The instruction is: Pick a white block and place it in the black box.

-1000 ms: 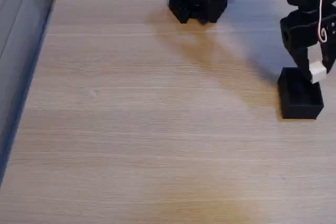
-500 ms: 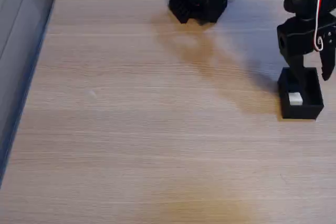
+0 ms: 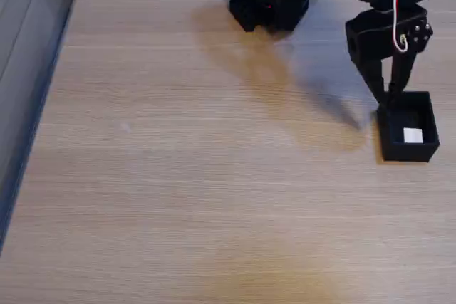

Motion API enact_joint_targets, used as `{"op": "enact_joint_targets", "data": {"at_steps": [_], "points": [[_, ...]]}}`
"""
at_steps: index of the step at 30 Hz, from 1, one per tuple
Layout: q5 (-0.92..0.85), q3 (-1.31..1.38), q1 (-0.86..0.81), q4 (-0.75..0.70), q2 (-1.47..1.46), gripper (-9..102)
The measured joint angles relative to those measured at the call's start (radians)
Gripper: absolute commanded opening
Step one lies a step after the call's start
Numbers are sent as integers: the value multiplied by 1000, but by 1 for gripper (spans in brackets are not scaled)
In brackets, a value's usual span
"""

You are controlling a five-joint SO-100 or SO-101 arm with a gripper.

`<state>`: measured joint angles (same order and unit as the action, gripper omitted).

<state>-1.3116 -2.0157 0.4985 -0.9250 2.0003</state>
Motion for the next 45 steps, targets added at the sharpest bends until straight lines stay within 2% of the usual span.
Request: {"op": "enact_joint_targets", "data": {"at_steps": [11,17,21,27,34,39,45], "points": [[-238,-577,-166,75,469,0],[-368,-922,-284,32,813,0],[-440,-1062,-348,-12,988,0],[-419,-1075,-374,-127,1069,0],[-321,-1075,-357,-385,1287,0],[-192,-1077,-385,-407,1319,0],[-238,-1077,-396,-416,1325,1]]}}
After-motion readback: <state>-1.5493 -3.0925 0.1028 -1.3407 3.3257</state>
